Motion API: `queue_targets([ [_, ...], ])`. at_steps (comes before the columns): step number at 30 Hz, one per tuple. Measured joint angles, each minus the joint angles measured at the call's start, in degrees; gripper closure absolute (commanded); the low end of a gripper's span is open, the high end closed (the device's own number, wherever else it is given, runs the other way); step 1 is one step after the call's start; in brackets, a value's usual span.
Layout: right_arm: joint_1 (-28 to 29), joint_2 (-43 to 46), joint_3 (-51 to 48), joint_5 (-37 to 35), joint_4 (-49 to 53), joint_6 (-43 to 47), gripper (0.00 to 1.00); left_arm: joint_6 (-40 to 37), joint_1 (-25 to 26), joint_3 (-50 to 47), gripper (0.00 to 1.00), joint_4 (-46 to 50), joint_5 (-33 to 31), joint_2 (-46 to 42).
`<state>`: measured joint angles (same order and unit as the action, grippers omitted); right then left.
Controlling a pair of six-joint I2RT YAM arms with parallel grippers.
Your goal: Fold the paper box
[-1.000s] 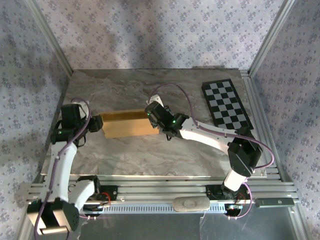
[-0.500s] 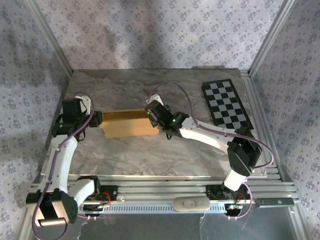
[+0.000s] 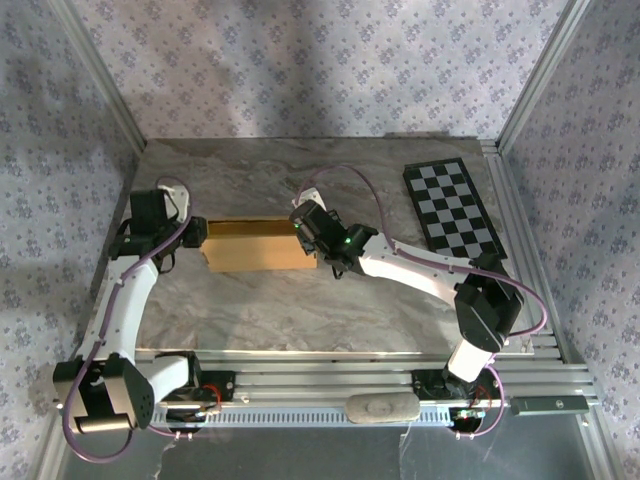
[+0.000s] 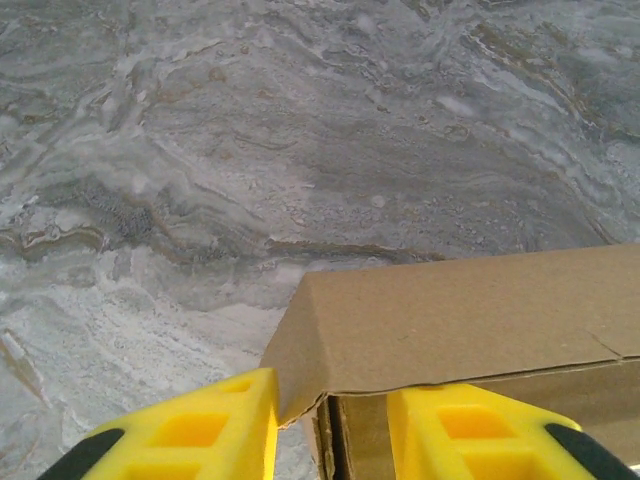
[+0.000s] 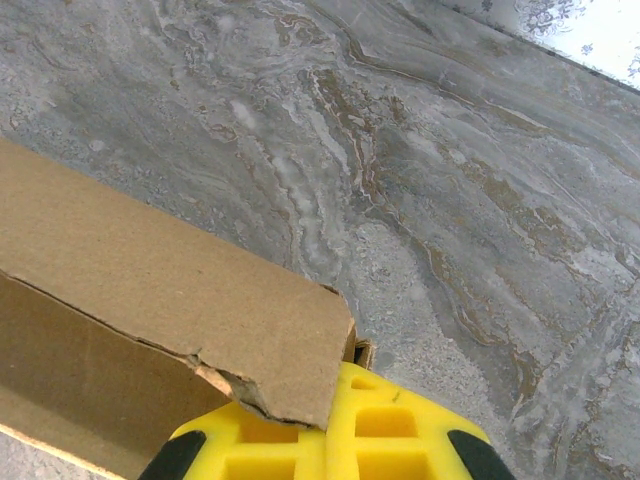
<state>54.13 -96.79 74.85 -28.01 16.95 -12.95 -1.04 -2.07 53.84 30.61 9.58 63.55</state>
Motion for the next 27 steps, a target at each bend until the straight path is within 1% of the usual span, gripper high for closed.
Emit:
queue_targets([
  [2,0.0,0.0,0.1,0.0,0.1,0.0,1.0,0.0,0.3,0.0,0.7,-0.1,0.1,0.0],
  [8,0.0,-0.1,0.2,0.0,0.2,0.0,1.0,0.2,0.6,0.0,0.85,0.0,-0.8,0.0],
  [17,0.0,-0.2,0.8,0.4,1.2,0.2,1.0,0.1,1.7,1.0,1.0,1.2,-4.2,0.0],
  [21,0.0,-0.9,1.9,0.5,2.1,0.2,1.0,0.3,2.6,4.3,1.0,4.7,-6.4,1.2],
  [27,0.0,-2.1,4.0,0.7,3.9,0.1,1.0,1.7,2.8,12.5,1.0,11.4,-7.4,6.1],
])
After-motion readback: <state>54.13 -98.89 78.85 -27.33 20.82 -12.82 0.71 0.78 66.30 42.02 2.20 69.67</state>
